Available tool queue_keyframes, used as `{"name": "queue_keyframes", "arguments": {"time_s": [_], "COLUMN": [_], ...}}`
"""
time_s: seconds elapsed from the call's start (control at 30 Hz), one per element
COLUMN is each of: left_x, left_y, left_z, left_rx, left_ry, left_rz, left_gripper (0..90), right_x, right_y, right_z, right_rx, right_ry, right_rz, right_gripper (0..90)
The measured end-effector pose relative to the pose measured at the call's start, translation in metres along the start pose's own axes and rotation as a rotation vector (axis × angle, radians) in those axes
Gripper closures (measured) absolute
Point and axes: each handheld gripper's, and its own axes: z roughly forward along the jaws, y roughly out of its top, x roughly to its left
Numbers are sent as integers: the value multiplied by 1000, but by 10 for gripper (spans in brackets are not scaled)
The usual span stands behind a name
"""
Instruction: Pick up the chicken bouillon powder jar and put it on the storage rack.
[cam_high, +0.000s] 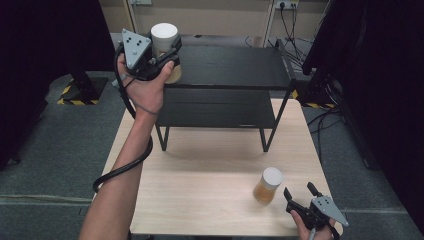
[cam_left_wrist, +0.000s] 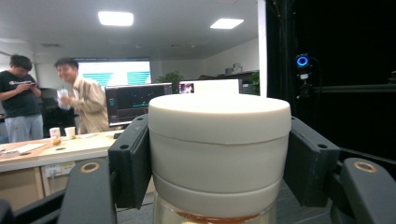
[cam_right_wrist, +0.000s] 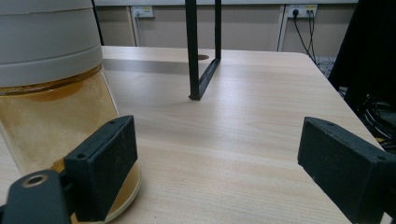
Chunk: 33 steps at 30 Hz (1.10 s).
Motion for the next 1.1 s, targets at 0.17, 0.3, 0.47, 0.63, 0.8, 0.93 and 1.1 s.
{"name": "queue_keyframes", "arguments": {"time_s": [0.17,0.3,0.47,0.63,0.8,0.93,1.1], "left_x": [2,4,8,9,8,11,11], "left_y": [-2,-5,-7,-7,-8,-8,-9], "left_z": [5,7,9,11,9,9,5], "left_rx": [11,17,23,25,24,27,25], "left_ry": [13,21,22,25,31,24,36], "left_rz": [5,-2,-7,-13,-28,-58,-74], "left_gripper": [334,333,334,333,331,285,141], "right_x": [0,0,0,1,1,1,1], "right_y": [0,0,0,1,1,1,1], "right_z": [0,0,0,0,0,1,1], "right_rx": [-1,-1,2,3,5,7,9], "right_ry": [2,1,4,4,6,7,7], "right_rz": [1,-6,-7,-9,-12,-14,-15], "right_gripper": [122,122,122,122,122,121,119]}}
